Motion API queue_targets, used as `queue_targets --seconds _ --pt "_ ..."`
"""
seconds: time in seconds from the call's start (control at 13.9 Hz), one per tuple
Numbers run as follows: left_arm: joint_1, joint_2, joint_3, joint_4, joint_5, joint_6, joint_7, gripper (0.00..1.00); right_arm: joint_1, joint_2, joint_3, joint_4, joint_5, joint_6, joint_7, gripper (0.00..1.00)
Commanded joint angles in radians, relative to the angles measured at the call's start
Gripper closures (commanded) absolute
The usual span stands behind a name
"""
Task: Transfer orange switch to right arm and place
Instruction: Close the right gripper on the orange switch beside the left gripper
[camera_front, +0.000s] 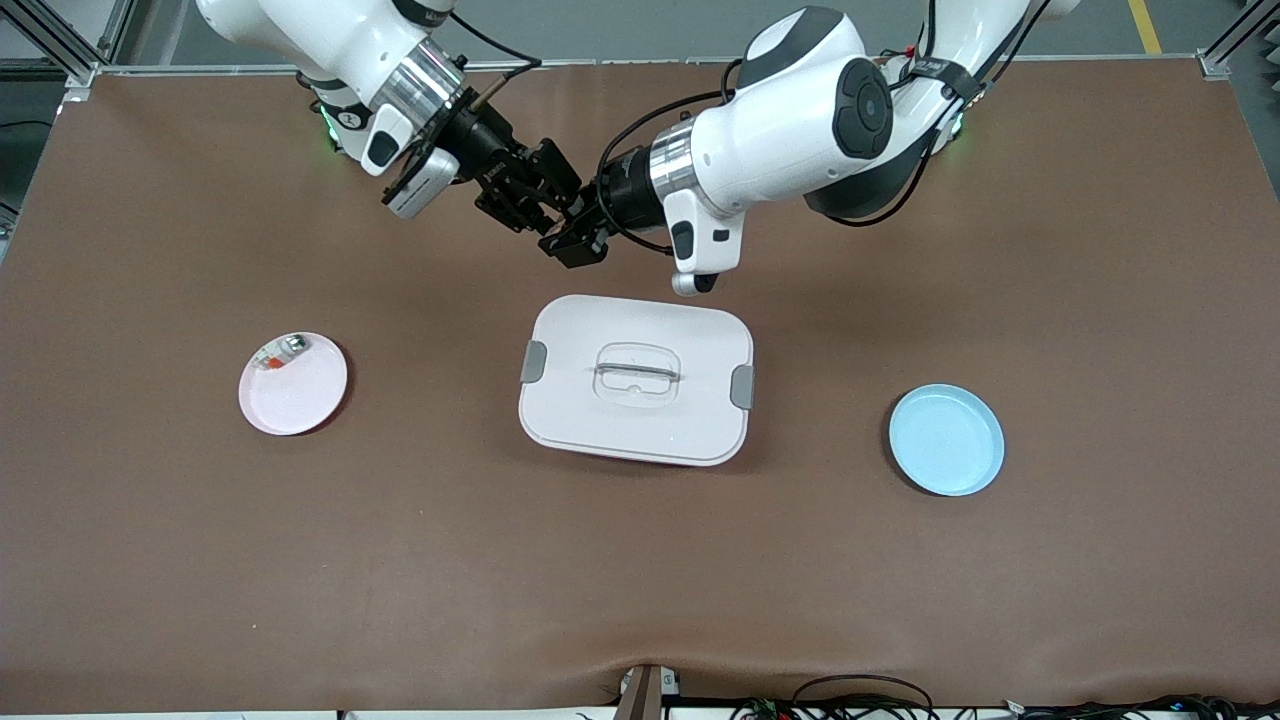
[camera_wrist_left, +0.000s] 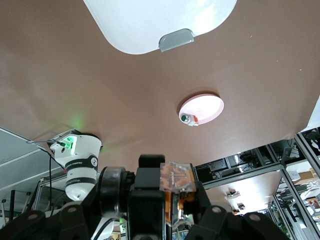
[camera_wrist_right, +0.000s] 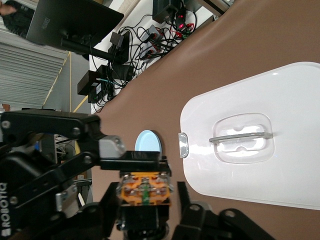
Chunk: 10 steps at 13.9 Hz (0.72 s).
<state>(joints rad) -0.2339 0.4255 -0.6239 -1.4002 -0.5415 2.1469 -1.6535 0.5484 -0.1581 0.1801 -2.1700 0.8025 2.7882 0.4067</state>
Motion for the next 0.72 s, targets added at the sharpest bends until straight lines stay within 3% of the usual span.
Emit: queue_targets --seconds 0.0,0.36,0.43,0.58,0.65 --pt "0.002 -0.004 -0.005 0.012 0.020 0.007 -0.028 0.64 0.002 0.015 -0.004 0.006 0.012 0.004 -0.020 1.00" --pt "0.002 -0.004 -0.005 0.012 0.020 0.005 -0.028 0.62 0.004 0.019 -0.004 0.006 0.012 0.004 -0.019 1.00" --pt "0.002 -0.004 -0.005 0.012 0.021 0.005 -0.026 0.52 0.004 0.022 -0.004 0.006 0.014 0.004 -0.020 1.00" --pt "0.001 -0.004 -0.005 0.012 0.021 0.005 -0.026 0.08 0.005 0.022 -0.004 0.006 0.014 0.004 -0.020 1.00" --pt "0.001 -0.004 -0.005 0.012 0.020 0.005 -0.026 0.06 0.005 0.023 -0.004 0.006 0.014 0.004 -0.020 1.00"
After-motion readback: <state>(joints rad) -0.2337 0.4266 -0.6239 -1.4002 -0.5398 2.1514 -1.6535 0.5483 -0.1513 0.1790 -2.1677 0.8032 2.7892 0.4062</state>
